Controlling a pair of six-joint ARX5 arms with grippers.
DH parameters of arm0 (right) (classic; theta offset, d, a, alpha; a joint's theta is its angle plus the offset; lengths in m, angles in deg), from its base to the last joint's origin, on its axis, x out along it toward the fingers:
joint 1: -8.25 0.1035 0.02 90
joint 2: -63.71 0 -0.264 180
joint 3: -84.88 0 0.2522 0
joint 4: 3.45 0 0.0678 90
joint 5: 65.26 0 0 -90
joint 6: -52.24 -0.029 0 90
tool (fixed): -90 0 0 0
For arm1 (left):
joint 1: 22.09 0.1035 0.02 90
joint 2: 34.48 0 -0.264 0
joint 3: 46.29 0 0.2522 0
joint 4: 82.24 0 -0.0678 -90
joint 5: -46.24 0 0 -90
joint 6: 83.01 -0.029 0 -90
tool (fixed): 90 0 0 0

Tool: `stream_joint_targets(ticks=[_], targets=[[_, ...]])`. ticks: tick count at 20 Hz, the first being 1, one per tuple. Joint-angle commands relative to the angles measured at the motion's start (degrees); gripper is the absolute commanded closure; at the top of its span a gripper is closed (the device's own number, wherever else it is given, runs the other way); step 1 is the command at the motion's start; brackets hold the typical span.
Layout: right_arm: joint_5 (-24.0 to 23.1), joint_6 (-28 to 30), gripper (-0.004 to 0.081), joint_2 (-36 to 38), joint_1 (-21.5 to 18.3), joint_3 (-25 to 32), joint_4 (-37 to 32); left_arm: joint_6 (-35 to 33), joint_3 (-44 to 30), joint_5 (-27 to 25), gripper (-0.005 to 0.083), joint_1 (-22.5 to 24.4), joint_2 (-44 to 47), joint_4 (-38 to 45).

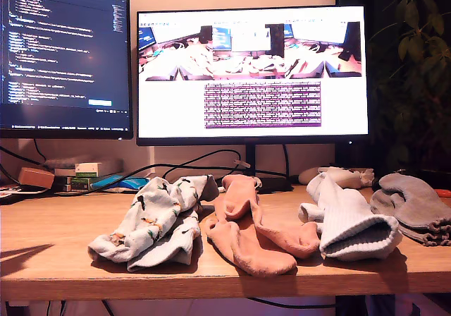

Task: Pair up the socks based on colour and pattern, by placing them on top of one another

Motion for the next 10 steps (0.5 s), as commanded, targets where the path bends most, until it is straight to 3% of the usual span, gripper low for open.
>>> stream_joint_targets(ticks=[1, 10], targets=[[-0.02, -0.04, 0.078, -0.66, 0.35, 1.14, 2.27, -0.04, -0.61, 0.09, 0.0793, 0.11, 0.24, -1.75], [0.0, -0.04, 0.078, -0.9, 0.35, 1.14, 11.47, -0.04, -0.61, 0.07, 0.0792, 0.11, -0.04, -6.56]])
